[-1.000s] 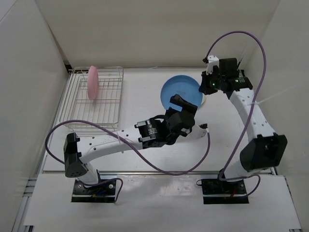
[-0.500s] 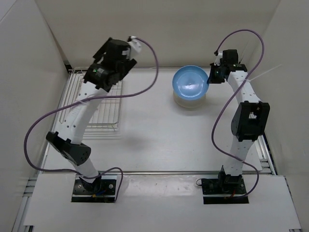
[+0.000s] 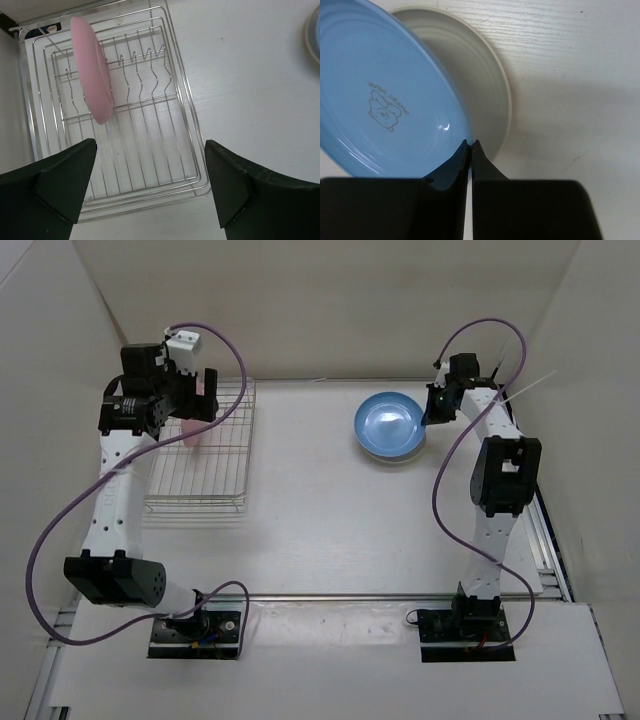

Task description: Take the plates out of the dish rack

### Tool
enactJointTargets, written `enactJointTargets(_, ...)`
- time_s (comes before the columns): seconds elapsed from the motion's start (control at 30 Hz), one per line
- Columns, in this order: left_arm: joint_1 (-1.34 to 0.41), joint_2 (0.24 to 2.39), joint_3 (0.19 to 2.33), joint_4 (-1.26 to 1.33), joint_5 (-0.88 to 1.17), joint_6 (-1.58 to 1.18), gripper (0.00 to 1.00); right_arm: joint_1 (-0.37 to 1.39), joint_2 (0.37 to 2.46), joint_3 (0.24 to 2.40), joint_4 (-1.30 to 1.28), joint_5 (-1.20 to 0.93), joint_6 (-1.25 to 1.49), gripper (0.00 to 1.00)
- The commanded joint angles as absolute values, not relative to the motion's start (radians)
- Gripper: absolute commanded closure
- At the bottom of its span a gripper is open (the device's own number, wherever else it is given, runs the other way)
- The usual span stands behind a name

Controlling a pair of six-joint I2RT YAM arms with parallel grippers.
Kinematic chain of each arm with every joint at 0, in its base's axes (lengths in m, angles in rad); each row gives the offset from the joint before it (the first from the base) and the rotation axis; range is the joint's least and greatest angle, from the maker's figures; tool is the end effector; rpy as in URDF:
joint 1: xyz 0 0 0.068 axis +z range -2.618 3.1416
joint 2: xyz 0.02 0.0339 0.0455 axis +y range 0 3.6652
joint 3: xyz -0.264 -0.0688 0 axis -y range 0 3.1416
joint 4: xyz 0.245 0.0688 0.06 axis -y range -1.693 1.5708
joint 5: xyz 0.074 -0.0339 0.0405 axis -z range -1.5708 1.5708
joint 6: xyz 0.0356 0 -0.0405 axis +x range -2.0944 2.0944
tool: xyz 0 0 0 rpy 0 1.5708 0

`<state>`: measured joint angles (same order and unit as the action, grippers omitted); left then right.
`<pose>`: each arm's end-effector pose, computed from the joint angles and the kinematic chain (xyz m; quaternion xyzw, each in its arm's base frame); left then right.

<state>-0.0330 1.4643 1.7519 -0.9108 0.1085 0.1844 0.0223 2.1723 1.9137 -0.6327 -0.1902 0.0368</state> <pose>0.2984 -0.0137 0.4392 0.1210 0.8806 -0.0137 0.4579 0.4898 0.0177 0.2418 -0.0248 0.9388 0.0993 0.3290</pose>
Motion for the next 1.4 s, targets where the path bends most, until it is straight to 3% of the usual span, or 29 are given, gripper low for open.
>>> enactJointTargets(0.0, -0.015, 1.385, 1.723, -0.833, 0.238, 0.137, 0.00, 0.009, 2.189, 1.960, -0.615, -0.215, 0.026, 1.00)
enactJointTargets(0.5, 0.023, 1.330, 1.669, -0.799, 0.296, 0.107, 0.00, 0.000, 2.250, 1.991, -0.635, -0.201, 0.008, 1.00)
enactJointTargets(0.6, 0.046, 1.318, 1.634, -0.775, 0.296, 0.095, 0.00, 0.000, 2.250, 2.000, -0.635, -0.201, 0.008, 0.88)
enactJointTargets(0.63, 0.046, 1.309, 1.622, -0.775, 0.296, 0.095, 0.00, 0.000, 2.241, 1.991, -0.635, -0.201, 0.008, 0.73)
enactJointTargets(0.7, 0.057, 1.308, 1.589, -0.752, 0.305, 0.086, 0.00, -0.009, 2.232, 1.991, -0.635, -0.201, -0.003, 0.70)
enactJointTargets(0.73, 0.066, 1.308, 1.580, -0.752, 0.305, 0.086, 0.00, -0.009, 2.232, 1.980, -0.635, -0.201, -0.003, 0.62)
enactJointTargets(0.8, 0.077, 1.299, 1.560, -0.741, 0.305, 0.086, 0.00, -0.009, 2.220, 1.980, -0.635, -0.212, -0.003, 0.60)
enactJointTargets(0.93, 0.147, 1.279, 1.452, -0.669, 0.320, 0.095, 0.00, -0.009, 2.171, 1.971, -0.635, -0.203, -0.003, 0.33)
enactJointTargets(1.17, 0.331, 1.313, 1.333, -0.477, 0.581, 0.114, 0.00, -0.029, 1.978, 1.919, -0.635, -0.202, -0.003, 0.19)
enactJointTargets(1.37, 0.380, 1.471, 1.382, -0.399, 0.811, 0.169, 0.00, -0.029, 1.781, 1.761, -0.644, -0.256, -0.095, 0.18)
